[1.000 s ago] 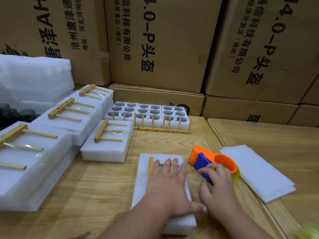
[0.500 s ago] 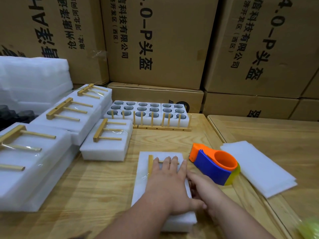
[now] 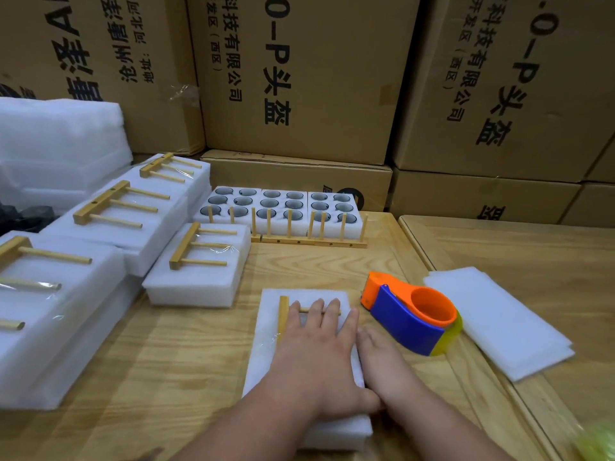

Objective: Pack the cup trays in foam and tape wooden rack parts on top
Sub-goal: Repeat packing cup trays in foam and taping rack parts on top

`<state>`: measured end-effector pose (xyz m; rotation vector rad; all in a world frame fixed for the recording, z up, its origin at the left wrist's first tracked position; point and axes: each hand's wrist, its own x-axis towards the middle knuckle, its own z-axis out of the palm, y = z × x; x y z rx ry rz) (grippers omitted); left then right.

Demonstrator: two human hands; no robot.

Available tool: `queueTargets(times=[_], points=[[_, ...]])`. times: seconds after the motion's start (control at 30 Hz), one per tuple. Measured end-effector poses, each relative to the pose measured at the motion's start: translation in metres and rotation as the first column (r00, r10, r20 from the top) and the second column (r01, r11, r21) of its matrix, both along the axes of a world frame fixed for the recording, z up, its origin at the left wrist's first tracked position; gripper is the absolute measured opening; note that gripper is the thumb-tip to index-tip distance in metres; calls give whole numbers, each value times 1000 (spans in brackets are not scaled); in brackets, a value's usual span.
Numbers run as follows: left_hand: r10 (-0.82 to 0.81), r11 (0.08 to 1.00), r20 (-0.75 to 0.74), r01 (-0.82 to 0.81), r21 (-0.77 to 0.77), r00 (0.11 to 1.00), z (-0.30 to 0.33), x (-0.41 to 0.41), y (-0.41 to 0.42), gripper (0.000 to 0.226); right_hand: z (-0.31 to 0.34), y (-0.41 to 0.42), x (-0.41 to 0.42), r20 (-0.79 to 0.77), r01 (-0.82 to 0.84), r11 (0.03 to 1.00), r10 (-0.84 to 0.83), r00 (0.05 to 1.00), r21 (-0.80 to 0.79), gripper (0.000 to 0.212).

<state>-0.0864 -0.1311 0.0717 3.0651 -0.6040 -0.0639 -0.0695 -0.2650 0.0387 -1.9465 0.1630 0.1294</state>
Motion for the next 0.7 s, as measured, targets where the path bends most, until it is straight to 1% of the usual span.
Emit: queueTargets(times=[0.13,0.2,0.33,0.53,0.7], points=[[-42,999,-119,45,26,992,6,5,3,120,-8,2,5,72,-1,991,11,997,-133,28],[-56,998,-165,59,16,985,9,7,5,116,-11,2,6,100,-2,981,21,995,-192,28],[-67,997,-139,70,20,988,7,5,5,110,-12,1,3,116,43,980,-21,993,-194,34],[-87,996,-88,88,12,992,5,-1,7,110,-9,3,-4,93,91,990,-81,992,-111,35],[-98,993,-140,105,44,985,11,-2,7,119,-2,4,-3,93,2,971,21,995,-240,32]])
